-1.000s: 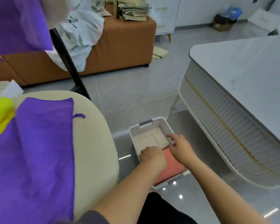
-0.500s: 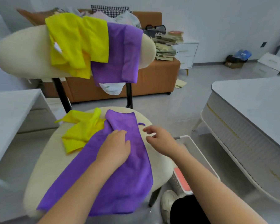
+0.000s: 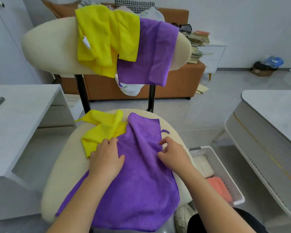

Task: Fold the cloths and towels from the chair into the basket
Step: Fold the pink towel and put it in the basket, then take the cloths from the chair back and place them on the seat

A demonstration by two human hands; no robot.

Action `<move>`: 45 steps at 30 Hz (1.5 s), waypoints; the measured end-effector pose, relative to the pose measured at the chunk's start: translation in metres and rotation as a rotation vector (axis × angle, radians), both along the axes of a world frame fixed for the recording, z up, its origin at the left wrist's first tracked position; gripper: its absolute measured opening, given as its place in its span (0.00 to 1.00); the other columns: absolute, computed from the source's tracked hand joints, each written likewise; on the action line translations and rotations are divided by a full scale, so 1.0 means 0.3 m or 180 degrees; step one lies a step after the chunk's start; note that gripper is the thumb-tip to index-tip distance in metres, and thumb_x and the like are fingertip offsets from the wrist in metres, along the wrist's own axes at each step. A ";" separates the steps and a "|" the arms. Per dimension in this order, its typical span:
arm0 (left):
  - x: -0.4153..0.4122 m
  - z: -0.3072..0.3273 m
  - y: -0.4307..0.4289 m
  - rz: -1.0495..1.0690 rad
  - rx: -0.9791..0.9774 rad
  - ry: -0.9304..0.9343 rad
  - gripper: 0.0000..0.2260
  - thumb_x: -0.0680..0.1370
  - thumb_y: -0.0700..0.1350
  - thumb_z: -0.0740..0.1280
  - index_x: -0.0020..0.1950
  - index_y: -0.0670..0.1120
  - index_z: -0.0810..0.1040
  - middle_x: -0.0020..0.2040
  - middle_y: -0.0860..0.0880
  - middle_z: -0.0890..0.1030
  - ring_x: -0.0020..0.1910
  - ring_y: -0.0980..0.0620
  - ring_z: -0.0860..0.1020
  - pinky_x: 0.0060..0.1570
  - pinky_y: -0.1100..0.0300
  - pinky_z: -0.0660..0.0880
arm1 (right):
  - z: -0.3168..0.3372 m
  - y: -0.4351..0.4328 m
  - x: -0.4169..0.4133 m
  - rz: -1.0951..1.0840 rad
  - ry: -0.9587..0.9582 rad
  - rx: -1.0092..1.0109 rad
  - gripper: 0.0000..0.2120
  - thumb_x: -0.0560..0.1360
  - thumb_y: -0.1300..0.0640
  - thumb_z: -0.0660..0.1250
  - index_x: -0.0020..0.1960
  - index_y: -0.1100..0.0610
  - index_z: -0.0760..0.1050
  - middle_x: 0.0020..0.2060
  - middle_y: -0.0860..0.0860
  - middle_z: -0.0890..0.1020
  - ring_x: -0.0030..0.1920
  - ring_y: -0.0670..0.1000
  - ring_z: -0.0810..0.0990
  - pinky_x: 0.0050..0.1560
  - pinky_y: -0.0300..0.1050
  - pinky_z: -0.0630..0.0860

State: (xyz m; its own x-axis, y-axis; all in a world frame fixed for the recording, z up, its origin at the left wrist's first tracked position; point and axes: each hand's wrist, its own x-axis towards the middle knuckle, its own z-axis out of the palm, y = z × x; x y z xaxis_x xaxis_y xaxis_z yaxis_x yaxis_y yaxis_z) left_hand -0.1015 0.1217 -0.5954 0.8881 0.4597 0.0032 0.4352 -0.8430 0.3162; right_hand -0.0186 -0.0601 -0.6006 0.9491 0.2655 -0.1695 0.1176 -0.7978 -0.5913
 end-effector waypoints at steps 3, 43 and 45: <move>0.006 0.011 0.009 0.0027 -0.0606 -0.0119 0.14 0.75 0.46 0.66 0.59 0.51 0.70 0.53 0.50 0.77 0.56 0.45 0.76 0.47 0.56 0.70 | 0.008 -0.011 0.017 -0.0276 0.0052 0.0184 0.13 0.71 0.56 0.61 0.55 0.49 0.71 0.39 0.47 0.79 0.45 0.52 0.77 0.44 0.45 0.72; 0.174 0.005 0.090 0.0383 -0.0025 -0.0103 0.27 0.74 0.48 0.67 0.72 0.52 0.62 0.64 0.43 0.70 0.63 0.40 0.68 0.57 0.47 0.69 | 0.054 -0.054 0.102 -0.0999 0.0486 0.2125 0.11 0.74 0.66 0.59 0.41 0.58 0.79 0.37 0.50 0.79 0.40 0.48 0.74 0.39 0.38 0.70; 0.182 -0.025 0.104 0.0356 0.0087 0.0120 0.23 0.76 0.51 0.65 0.70 0.52 0.65 0.63 0.43 0.71 0.63 0.41 0.69 0.56 0.48 0.69 | 0.052 -0.051 0.103 -0.0893 0.0467 0.2093 0.11 0.75 0.66 0.59 0.43 0.58 0.78 0.37 0.48 0.78 0.39 0.45 0.74 0.38 0.36 0.69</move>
State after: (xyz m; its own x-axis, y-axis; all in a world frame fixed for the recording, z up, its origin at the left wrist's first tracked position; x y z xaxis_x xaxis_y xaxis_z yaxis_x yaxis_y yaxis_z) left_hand -0.0469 0.1531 -0.6030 0.8310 0.5561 -0.0153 0.5381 -0.7966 0.2755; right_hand 0.0122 -0.0752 -0.5851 0.9761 0.1062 -0.1894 -0.1565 -0.2607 -0.9526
